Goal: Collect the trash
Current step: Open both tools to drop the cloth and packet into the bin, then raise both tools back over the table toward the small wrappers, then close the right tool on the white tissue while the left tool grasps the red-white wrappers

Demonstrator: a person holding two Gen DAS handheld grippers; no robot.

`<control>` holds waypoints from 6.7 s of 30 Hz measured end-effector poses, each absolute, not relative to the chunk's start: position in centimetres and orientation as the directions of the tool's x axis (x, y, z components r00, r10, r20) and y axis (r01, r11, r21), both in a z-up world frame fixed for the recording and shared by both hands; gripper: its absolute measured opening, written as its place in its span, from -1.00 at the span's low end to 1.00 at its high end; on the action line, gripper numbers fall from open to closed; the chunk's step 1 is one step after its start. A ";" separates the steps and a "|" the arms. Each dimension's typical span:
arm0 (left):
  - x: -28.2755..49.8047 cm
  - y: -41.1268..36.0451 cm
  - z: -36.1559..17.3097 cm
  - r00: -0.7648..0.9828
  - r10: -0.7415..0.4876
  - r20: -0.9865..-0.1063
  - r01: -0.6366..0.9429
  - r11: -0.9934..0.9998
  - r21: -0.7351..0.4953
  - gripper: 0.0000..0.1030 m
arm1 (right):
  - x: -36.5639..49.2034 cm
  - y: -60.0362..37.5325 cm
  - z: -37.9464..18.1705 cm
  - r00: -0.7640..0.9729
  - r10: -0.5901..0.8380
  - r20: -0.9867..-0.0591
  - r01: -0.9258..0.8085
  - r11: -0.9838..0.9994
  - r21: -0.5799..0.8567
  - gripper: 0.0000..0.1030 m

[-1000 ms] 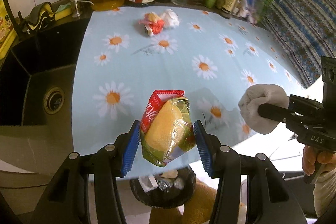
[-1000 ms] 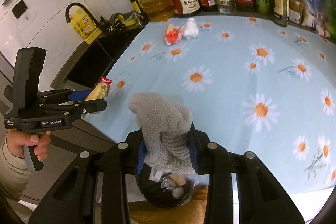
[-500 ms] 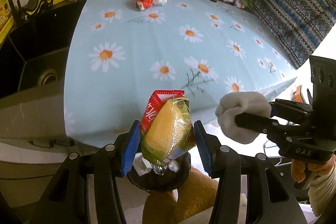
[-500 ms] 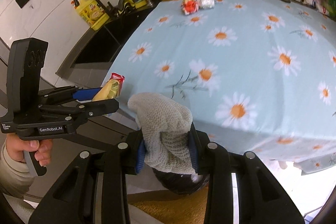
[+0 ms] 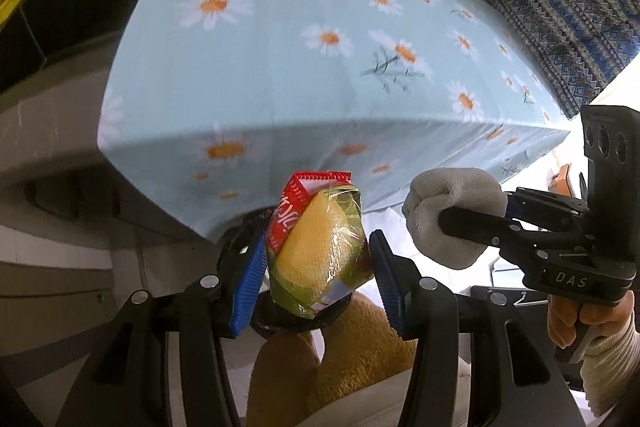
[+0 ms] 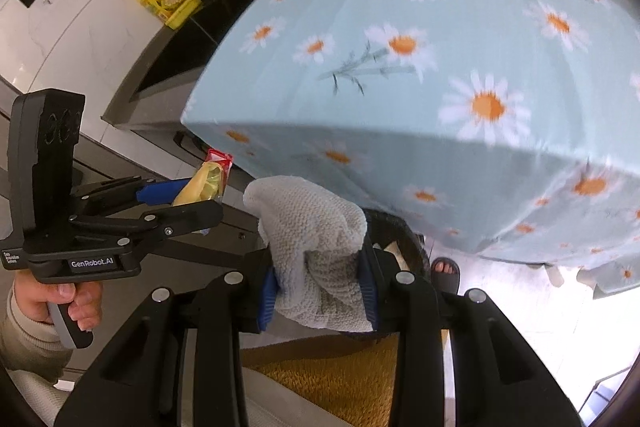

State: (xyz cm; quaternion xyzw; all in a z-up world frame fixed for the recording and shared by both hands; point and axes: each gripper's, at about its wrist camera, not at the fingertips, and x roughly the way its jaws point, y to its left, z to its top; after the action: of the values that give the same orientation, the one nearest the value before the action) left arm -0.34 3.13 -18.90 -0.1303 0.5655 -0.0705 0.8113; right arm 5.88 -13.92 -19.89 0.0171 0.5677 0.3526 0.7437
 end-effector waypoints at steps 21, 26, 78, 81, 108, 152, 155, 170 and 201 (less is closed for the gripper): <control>-1.3 3.5 -28.1 0.175 -0.292 -0.940 -0.155 0.935 -0.319 -0.04 | 5.3 -13.9 -28.2 -0.044 0.491 -0.870 -0.385 0.796 0.468 -0.28; -1.4 3.6 -29.5 0.152 -0.303 -0.941 -0.179 0.928 -0.328 -0.04 | 5.7 -13.4 -28.9 -0.063 0.492 -0.868 -0.386 0.790 0.476 -0.27; -1.2 5.2 -19.8 0.323 -0.246 -0.914 -0.148 0.940 -0.306 0.49 | 6.0 -15.1 -18.4 0.148 0.548 -0.823 -0.401 0.794 0.457 0.65; -1.1 5.1 -18.0 0.356 -0.237 -0.904 -0.126 0.946 -0.298 0.50 | 5.9 -15.2 -16.4 0.192 0.555 -0.810 -0.409 0.795 0.447 0.79; 7.5 7.2 -8.9 0.525 -0.142 -0.839 -0.141 0.958 -0.251 0.86 | 18.5 -14.9 -8.1 0.340 0.568 -0.749 -0.510 0.781 0.360 0.91; 24.4 8.3 -11.9 0.405 0.061 -0.912 -0.488 0.858 -0.159 0.86 | 44.4 -3.9 -18.3 0.003 0.621 -0.784 -0.694 0.566 0.445 -0.07; 24.6 8.3 -12.0 0.402 0.061 -0.913 -0.488 0.858 -0.158 0.86 | 44.1 -3.8 -18.1 0.006 0.622 -0.783 -0.708 0.556 0.436 -0.13; 29.0 6.4 -11.7 0.411 0.040 -0.911 -0.398 0.906 -0.141 0.86 | 43.9 -8.9 -15.2 0.053 0.672 -0.739 -0.675 0.570 0.469 -0.14; 36.3 7.2 -16.4 0.348 0.032 -0.937 -0.293 0.953 -0.077 -0.20 | 44.5 -16.3 -16.7 0.108 0.653 -0.750 -0.580 0.654 0.485 -0.14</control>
State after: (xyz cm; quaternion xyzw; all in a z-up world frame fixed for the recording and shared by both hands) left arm 36.25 7.17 -16.43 -0.1164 0.5623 0.1000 0.8126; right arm 44.53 -16.29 -16.65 0.0346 0.5235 0.4145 0.7436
